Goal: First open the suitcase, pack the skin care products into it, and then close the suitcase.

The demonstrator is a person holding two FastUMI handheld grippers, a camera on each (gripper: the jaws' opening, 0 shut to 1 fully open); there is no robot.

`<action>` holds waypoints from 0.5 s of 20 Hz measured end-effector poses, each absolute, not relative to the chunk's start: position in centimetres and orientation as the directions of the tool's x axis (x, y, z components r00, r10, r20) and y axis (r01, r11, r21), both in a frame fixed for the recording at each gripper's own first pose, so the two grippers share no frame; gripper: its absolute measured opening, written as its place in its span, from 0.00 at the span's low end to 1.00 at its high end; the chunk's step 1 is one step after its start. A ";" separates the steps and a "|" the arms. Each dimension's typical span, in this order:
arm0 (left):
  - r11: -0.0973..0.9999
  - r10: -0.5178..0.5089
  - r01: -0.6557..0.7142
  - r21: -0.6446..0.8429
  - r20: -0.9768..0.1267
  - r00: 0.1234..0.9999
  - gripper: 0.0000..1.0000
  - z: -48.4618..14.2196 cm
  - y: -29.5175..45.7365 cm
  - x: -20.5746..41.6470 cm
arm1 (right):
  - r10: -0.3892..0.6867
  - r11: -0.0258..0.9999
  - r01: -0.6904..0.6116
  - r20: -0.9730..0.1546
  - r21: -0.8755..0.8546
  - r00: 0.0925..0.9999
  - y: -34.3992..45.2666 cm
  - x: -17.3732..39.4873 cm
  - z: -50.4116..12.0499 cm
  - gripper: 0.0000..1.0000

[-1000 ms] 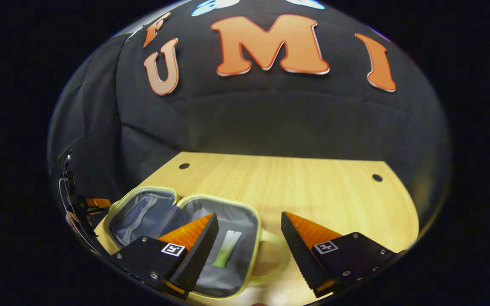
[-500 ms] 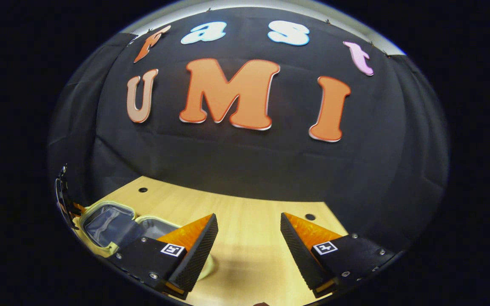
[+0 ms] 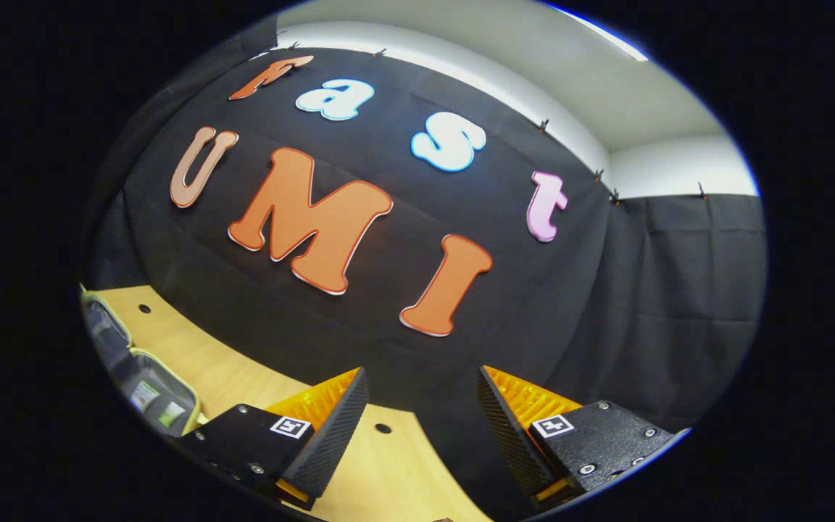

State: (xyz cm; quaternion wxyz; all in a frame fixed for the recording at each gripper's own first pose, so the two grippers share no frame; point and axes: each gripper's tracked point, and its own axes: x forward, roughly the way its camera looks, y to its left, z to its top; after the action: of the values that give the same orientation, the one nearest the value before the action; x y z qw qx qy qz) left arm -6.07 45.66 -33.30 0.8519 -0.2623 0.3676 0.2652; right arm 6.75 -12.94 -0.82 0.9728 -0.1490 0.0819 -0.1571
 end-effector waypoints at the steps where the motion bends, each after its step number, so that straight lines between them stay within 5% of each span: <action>1: 0.735 0.265 -0.630 -0.251 -0.748 0.608 0.09 -31.9 45.6 -5.7 | -0.346 0.899 0.298 -0.103 -0.321 0.933 -13.4 6.7 -0.5 0.95; 10: 0.818 0.252 -0.482 -0.315 -0.557 0.792 0.09 -18.0 39.4 -0.2 | -0.339 0.922 0.311 -0.093 -0.233 0.936 -17.9 5.9 0.4 0.95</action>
State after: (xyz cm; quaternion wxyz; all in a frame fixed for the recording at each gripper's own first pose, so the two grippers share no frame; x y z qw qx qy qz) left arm -0.25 39.44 -18.04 0.9190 -0.2263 0.2537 0.1995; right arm 5.91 -17.89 0.40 0.9780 -0.1078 0.0659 -0.1661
